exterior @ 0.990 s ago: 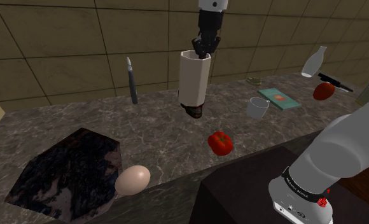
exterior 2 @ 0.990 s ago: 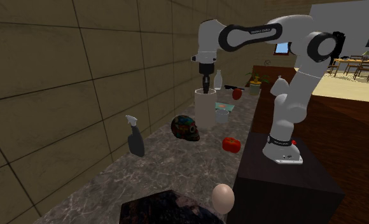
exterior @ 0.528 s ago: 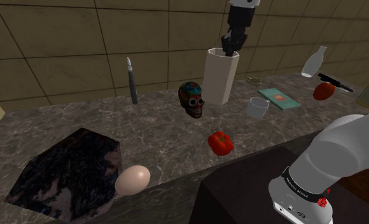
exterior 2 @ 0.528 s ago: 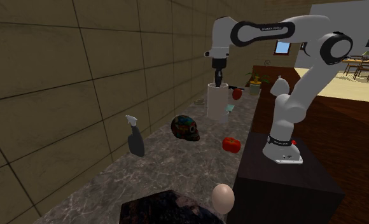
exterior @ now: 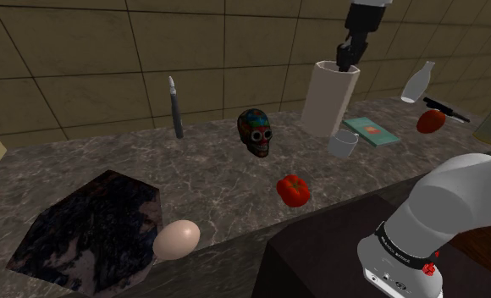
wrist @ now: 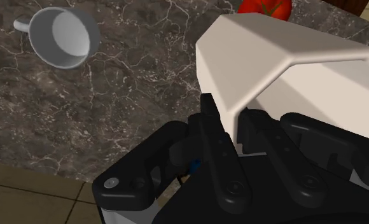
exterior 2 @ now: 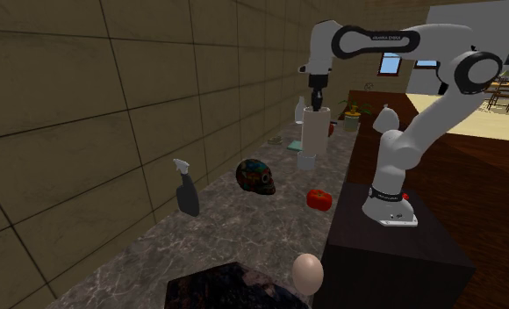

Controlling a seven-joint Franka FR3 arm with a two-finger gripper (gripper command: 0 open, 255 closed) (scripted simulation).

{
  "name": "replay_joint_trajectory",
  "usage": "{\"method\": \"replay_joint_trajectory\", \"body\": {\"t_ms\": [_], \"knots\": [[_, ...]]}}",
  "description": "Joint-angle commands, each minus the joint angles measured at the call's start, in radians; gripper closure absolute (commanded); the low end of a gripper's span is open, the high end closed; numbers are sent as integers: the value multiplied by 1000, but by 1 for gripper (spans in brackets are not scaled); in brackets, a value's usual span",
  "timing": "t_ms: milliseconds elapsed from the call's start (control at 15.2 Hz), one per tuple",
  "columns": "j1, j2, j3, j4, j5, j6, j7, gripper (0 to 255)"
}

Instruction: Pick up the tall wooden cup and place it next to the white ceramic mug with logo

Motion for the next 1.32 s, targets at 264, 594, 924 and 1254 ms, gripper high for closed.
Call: {"method": "replay_joint_trajectory", "body": {"t_ms": [264, 594, 924, 1254], "knots": [[-41, -103, -106, -21, -73, -81, -126, 255], [-76, -158, -199, -11, -145, -140, -235, 255], [-100, -188, -273, -2, -206, -168, -321, 255], [-105, -216, -281, -87, -216, -111, -317, 255]]}}
